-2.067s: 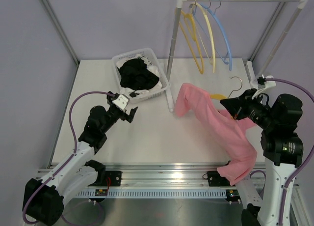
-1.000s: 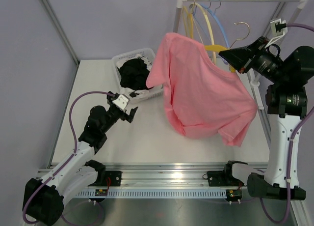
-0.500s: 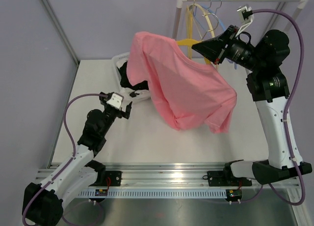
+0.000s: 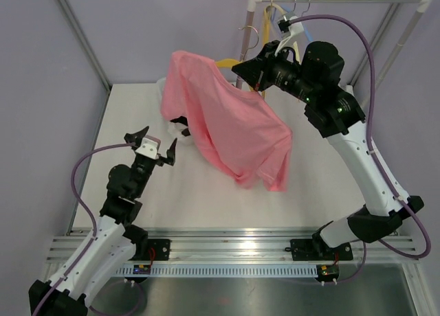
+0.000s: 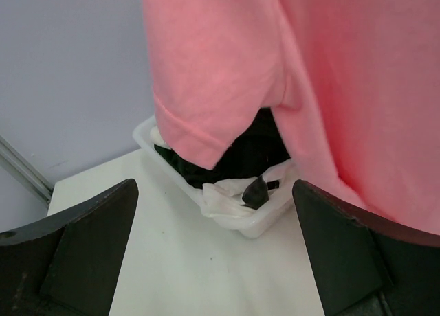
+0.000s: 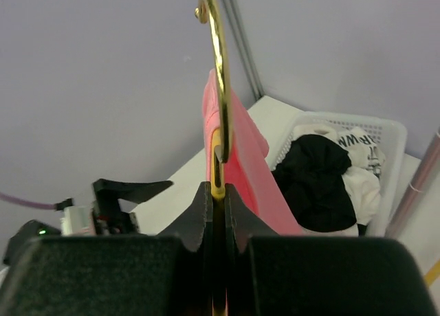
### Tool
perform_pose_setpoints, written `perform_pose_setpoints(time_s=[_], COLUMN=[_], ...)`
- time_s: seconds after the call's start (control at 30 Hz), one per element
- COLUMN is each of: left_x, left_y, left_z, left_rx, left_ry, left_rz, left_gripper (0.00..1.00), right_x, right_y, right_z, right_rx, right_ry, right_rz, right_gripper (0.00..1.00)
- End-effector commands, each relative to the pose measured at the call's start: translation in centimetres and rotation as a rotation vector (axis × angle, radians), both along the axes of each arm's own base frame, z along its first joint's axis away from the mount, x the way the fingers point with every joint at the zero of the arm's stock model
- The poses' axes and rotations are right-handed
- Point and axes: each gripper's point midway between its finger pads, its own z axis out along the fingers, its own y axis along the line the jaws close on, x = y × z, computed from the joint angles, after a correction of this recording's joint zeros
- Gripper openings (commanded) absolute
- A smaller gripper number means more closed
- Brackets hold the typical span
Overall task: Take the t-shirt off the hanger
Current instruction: Remove the tshirt from the hanger
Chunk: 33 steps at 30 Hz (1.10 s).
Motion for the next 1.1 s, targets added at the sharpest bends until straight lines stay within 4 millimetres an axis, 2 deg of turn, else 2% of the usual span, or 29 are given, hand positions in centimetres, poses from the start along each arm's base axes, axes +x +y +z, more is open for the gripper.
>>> perform_pose_setpoints(time_s=[0.0, 0.07, 0.1, 0.17, 0.2, 0.27, 0.3, 0.33, 0.37, 0.5, 0.57, 0.6, 0.63, 0.7, 0.87, 0.93, 1.07], left_x=[-1.6, -3.0, -3.9, -5.6, -6.6, -7.6, -8.1, -8.3, -8.7, -9.7, -10.2, -10.8, -11.2, -11.8, -12.1, -12.2, -10.9], left_y=[-0.4, -1.1, -2.2, -3.2, -4.3, -5.4, -6.1, -6.4, -6.6, -9.2, -9.6, -10.1, -10.2, -10.5, -11.0, -11.3, -12.1], left_z=[2.7, 3.7, 4.1, 5.6, 6.0, 7.1, 7.6, 8.1, 9.6, 10.0, 10.2, 9.3, 9.6, 9.0, 8.4, 8.3, 9.1], left_rx=[-0.033, -0.030, -0.020, -0.030, -0.021, -0.004, 0.007, 0.009, 0.026, 0.194, 0.274, 0.305, 0.330, 0.381, 0.416, 0.435, 0.424], left_ry=[-0.100, -0.130, -0.147, -0.187, -0.201, -0.225, -0.234, -0.243, -0.275, -0.341, -0.438, -0.468, -0.530, -0.605, -0.630, -0.654, -0.648], left_rz=[-0.058, -0.118, -0.199, -0.284, -0.362, -0.442, -0.493, -0.514, -0.536, -0.706, -0.737, -0.780, -0.786, -0.802, -0.814, -0.815, -0.774], left_gripper=[0.99, 0.99, 0.99, 0.99, 0.99, 0.99, 0.99, 0.99, 0.99, 0.99, 0.98, 0.98, 0.98, 0.98, 0.98, 0.91, 0.89], right_x=[1.2, 1.3, 0.8, 1.0, 0.8, 0.5, 1.0, 0.4, 0.3, -0.2, -0.7, -1.0, -1.1, -1.7, -2.4, -2.7, -3.0], right_y=[-1.4, -0.5, 0.4, 0.9, 1.6, 2.4, 2.5, 3.3, 3.6, 5.2, 5.6, 5.8, 5.8, 6.1, 6.2, 6.3, 6.8], right_z=[2.4, 1.0, 0.6, -0.1, -1.1, -1.4, -2.5, -2.6, -3.1, -6.1, -6.9, -7.3, -7.7, -7.9, -8.3, -8.2, -8.5], right_rx=[0.006, -0.033, -0.046, -0.057, -0.072, -0.061, -0.072, -0.070, -0.077, -0.123, -0.138, -0.147, -0.158, -0.163, -0.181, -0.181, -0.192], right_ry=[-0.084, -0.055, -0.052, -0.040, -0.029, -0.032, -0.015, -0.017, -0.012, 0.030, 0.042, 0.053, 0.062, 0.068, 0.076, 0.078, 0.078], right_rz=[-0.170, -0.159, -0.139, -0.166, -0.173, -0.163, -0.194, -0.181, -0.180, -0.164, -0.144, -0.127, -0.120, -0.088, -0.064, -0.059, -0.039], right_gripper=[0.00, 0.00, 0.00, 0.00, 0.00, 0.00, 0.00, 0.00, 0.00, 0.00, 0.00, 0.00, 0.00, 0.00, 0.00, 0.00, 0.00])
